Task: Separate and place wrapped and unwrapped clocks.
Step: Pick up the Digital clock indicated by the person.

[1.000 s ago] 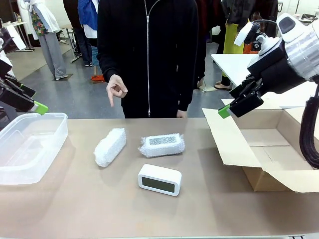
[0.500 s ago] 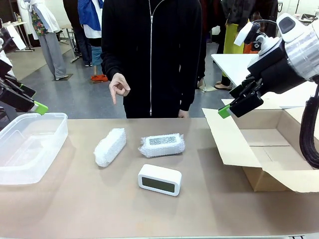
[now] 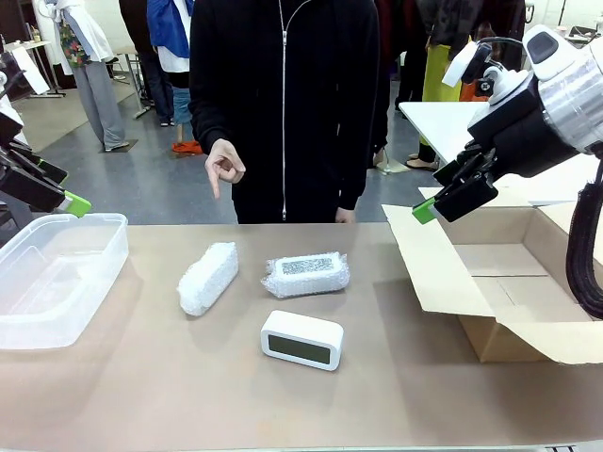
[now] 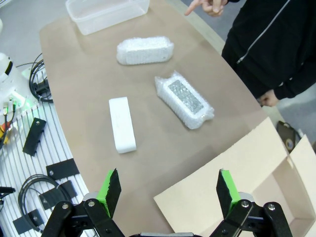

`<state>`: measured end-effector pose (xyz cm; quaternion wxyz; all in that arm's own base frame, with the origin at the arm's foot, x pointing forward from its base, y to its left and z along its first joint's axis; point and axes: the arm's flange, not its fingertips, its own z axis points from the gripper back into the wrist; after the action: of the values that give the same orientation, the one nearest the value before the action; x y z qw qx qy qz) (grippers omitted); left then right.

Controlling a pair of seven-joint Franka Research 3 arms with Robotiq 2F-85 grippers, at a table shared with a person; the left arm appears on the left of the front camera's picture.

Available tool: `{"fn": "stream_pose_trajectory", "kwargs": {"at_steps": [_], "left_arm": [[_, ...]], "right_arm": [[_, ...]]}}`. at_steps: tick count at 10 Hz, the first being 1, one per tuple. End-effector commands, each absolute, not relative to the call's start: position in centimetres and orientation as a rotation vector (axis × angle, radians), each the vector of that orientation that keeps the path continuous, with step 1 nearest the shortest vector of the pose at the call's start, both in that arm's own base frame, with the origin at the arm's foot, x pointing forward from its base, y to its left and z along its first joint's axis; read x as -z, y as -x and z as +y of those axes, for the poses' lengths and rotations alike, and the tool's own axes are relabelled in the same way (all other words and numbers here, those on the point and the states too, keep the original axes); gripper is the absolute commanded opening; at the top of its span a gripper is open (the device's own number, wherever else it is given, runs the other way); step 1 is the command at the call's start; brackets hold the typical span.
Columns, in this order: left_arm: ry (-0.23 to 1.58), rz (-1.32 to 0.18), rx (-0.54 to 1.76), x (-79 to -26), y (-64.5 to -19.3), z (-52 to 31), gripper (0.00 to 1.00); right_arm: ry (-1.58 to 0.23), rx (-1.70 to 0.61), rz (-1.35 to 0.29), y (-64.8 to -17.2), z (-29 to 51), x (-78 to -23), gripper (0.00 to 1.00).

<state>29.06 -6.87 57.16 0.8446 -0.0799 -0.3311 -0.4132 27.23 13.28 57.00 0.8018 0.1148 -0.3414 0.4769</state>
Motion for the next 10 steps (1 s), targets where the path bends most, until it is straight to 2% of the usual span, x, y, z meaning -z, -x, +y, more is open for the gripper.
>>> {"fn": "stream_pose_trajectory", "kwargs": {"at_steps": [1,5,6,8,9,10], "left_arm": [[0.170,-0.699,0.871,-57.1,-29.1,-6.8,1.00],[0.170,-0.699,0.871,-57.1,-29.1,-6.8,1.00],[0.170,-0.699,0.871,-57.1,-29.1,-6.8,1.00],[0.170,-0.699,0.871,-57.1,-29.1,-6.8,1.00],[0.170,-0.699,0.871,-57.1,-29.1,-6.8,1.00],[0.170,-0.699,0.871,-57.1,-29.1,-6.8,1.00]], "right_arm": [[-0.256,-1.028,-0.723,-27.1,13.3,-56.9,1.00],[-0.246,-1.022,-0.732,-27.2,13.3,-57.0,1.00],[-0.323,-1.013,-0.633,-28.9,17.8,-58.5,1.00],[-0.313,-0.759,-0.429,-33.8,27.6,-58.5,1.00],[-0.299,-0.617,-0.368,-35.6,32.1,-57.3,1.00],[-0.281,-0.467,-0.377,-37.0,36.3,-55.3,1.00]]}}
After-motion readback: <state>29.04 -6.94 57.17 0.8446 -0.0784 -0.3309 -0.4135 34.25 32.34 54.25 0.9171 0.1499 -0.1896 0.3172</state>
